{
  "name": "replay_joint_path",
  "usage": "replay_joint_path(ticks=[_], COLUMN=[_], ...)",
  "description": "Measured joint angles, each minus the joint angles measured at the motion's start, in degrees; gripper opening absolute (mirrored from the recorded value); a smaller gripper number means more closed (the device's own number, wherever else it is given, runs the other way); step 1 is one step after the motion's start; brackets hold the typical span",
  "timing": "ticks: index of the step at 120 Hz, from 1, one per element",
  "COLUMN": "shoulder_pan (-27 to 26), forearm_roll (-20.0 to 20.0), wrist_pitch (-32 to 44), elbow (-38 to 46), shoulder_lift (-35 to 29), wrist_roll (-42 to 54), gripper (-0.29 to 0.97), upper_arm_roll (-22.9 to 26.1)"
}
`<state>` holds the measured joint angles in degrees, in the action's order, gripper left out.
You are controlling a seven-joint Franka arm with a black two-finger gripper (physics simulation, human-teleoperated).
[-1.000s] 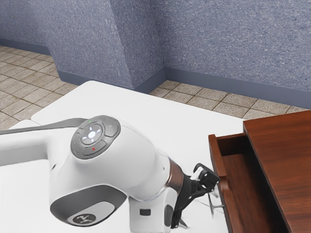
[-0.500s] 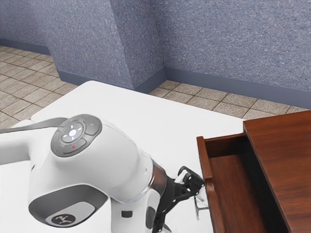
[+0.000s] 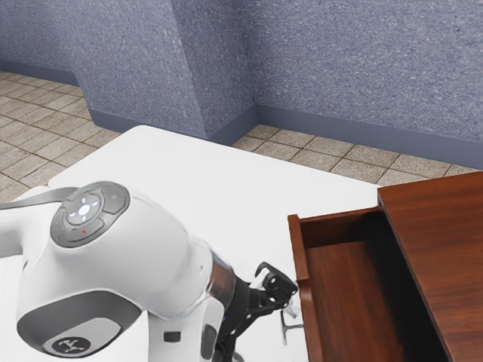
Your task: Pull the drawer handle with one arm to open the drawer
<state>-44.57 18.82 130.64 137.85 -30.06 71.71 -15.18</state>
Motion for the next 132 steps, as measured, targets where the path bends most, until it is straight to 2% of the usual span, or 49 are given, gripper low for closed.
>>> replay_joint_path(ticks=[24,111,132], shoulder_pan=[2.08,2.47,2.52], forearm_roll=[0.07,0.76,1.01], wrist_pitch=[-3.22,-8.77,-9.22], elbow=[0.04,-0.36,-3.53], shoulder_lift=[-1.50,-6.22,-5.22], wrist_roll=[-0.33,-1.18,-1.82], gripper=[0.64,0.67,0.68], upper_arm_roll=[2.68,3.87,3.84])
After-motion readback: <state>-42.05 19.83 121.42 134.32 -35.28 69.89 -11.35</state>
